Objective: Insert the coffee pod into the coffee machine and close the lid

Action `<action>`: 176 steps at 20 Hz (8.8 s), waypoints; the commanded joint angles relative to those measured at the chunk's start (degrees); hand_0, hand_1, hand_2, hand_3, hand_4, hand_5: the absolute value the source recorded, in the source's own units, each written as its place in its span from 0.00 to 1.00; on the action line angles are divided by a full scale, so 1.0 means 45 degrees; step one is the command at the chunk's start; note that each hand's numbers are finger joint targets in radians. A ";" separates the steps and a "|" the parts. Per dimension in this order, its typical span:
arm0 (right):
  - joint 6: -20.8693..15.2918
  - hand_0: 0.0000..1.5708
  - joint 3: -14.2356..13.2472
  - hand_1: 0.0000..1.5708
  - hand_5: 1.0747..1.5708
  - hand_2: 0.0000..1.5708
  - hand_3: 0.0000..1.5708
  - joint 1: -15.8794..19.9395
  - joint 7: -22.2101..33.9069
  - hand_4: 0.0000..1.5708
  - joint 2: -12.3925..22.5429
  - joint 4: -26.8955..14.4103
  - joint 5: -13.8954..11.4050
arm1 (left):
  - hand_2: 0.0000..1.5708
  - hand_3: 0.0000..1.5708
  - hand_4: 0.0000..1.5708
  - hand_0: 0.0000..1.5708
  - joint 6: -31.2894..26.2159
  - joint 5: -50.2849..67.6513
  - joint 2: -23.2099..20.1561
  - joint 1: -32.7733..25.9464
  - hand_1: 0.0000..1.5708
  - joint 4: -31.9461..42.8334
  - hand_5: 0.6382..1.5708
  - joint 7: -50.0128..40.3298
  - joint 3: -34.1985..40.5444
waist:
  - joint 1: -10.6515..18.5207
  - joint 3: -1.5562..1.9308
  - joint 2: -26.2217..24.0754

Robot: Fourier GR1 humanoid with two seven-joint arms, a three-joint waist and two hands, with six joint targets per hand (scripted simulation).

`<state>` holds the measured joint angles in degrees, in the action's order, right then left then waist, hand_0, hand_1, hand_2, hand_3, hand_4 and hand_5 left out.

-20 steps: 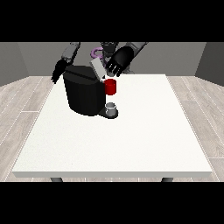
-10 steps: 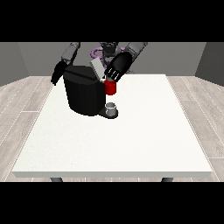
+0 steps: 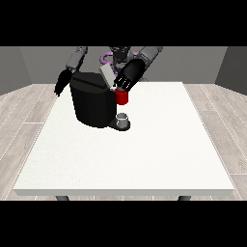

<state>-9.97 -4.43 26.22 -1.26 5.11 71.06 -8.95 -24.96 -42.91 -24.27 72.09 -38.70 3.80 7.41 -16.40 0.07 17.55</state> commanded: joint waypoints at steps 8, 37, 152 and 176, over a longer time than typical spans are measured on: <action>-0.0303 0.00 0.0014 0.00 1.00 0.00 0.00 0.0443 0.0489 0.00 -0.0080 0.0003 -0.0130 | 0.79 0.76 0.23 0.77 0.0088 -0.0161 -0.0048 0.0295 0.77 0.0202 1.00 0.0439 -0.0089 | 0.0123 -0.0013 -0.0165; -0.0365 0.00 0.0356 0.00 1.00 0.00 0.00 0.0489 0.0754 0.00 -0.0122 0.0670 -0.0400 | 0.75 0.62 0.00 0.77 0.2741 -0.1384 -0.0521 0.0118 0.77 0.0578 1.00 0.1995 -0.0243 | -0.0484 -0.0015 0.0793; 0.2140 0.00 0.0258 0.00 1.00 0.00 0.00 0.5420 0.1620 0.00 0.0781 -0.2971 0.1151 | 0.00 0.00 0.23 0.00 0.2138 0.8236 0.4231 -1.2375 0.00 -0.9151 1.00 0.0494 0.0018 | 0.6842 -0.0020 -0.2445; 0.1639 0.00 0.0365 0.00 1.00 0.00 0.00 0.7195 0.4990 0.00 0.2649 -0.0247 -0.0528 | 0.00 0.00 0.25 0.00 0.1773 0.7844 0.4923 -1.0493 0.00 -0.9020 1.00 0.0754 -0.1307 | 1.0093 -0.0013 -0.0534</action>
<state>-3.16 -6.91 51.36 29.57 22.84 66.08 -12.69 -16.75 -7.39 -2.58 23.03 -80.04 6.28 2.20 22.90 2.33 12.33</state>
